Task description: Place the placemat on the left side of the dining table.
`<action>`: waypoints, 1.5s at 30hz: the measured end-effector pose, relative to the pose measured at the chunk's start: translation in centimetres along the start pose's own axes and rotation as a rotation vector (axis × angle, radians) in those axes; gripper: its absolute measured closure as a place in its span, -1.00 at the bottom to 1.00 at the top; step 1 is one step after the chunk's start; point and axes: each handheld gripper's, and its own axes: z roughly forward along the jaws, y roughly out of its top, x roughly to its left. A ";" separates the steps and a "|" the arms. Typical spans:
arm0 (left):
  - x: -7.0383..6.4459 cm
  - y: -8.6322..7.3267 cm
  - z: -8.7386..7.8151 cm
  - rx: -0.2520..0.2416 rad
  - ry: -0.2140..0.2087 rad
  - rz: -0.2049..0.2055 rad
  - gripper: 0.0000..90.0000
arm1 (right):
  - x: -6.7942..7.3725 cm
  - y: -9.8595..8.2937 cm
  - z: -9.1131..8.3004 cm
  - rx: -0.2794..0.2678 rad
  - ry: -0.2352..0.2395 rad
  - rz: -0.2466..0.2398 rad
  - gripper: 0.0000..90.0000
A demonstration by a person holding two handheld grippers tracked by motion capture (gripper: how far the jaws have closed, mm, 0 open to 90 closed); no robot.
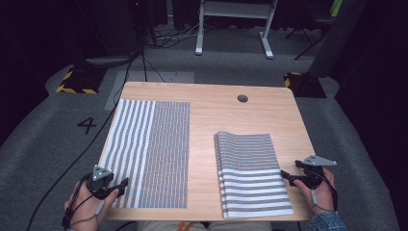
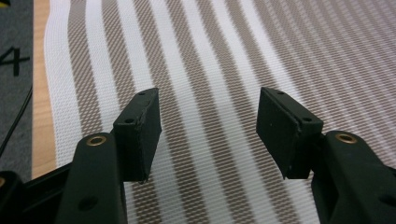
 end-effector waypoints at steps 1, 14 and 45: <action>-0.2 0.1 -0.3 -0.014 0.000 0.008 -0.12 | 0.0 0.0 0.0 0.000 0.000 0.000 -0.59; -7.5 3.3 -2.7 -0.170 -0.151 0.111 -0.21 | 0.0 0.0 0.0 0.000 0.001 0.002 -0.59; -22.4 4.0 5.0 -0.149 -0.297 0.282 -0.37 | 0.0 0.0 0.0 0.003 0.004 -0.003 -0.59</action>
